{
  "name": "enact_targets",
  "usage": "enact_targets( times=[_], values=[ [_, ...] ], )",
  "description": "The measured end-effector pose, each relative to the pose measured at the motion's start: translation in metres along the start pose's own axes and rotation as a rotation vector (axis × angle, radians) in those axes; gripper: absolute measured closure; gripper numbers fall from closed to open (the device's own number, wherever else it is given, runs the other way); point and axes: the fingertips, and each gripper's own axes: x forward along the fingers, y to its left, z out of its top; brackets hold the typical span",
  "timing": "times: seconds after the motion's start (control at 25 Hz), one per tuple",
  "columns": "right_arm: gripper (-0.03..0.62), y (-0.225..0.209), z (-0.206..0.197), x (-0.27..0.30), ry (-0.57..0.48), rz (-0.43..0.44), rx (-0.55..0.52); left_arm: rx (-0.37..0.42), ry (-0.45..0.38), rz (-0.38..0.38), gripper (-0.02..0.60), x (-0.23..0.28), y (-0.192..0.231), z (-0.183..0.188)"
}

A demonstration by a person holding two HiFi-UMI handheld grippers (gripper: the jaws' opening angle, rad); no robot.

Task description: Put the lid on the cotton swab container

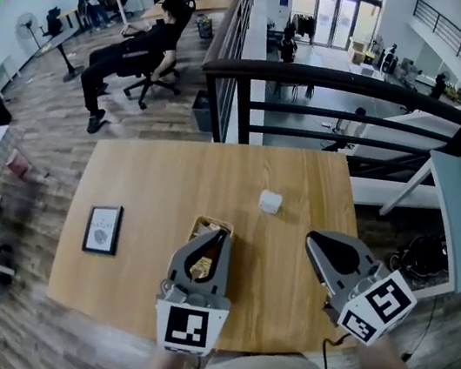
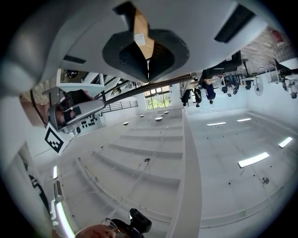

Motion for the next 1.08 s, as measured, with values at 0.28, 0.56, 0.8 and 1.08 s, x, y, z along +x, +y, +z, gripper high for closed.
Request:
enact_targets(
  times=[0.28,0.56,0.8,1.08],
  values=[
    [0.566,0.023,-0.013,-0.016,0.055,-0.015,-0.081,-0.029,0.032,-0.018,0.558,-0.02,-0.016,-0.011],
    [0.566,0.034,-0.014,-0.018,0.061,0.009,-0.091,-0.078,0.069,-0.01,0.558,-0.021,-0.01,-0.027],
    [0.566,0.026,-0.017,-0.019,0.072,-0.011,-0.122,-0.085,0.065,0.0,0.558,-0.022,-0.011,-0.022],
    [0.566,0.026,-0.015,-0.016,0.066,-0.004,-0.115,-0.09,0.07,-0.012,0.558,-0.022,-0.01,-0.016]
  ],
)
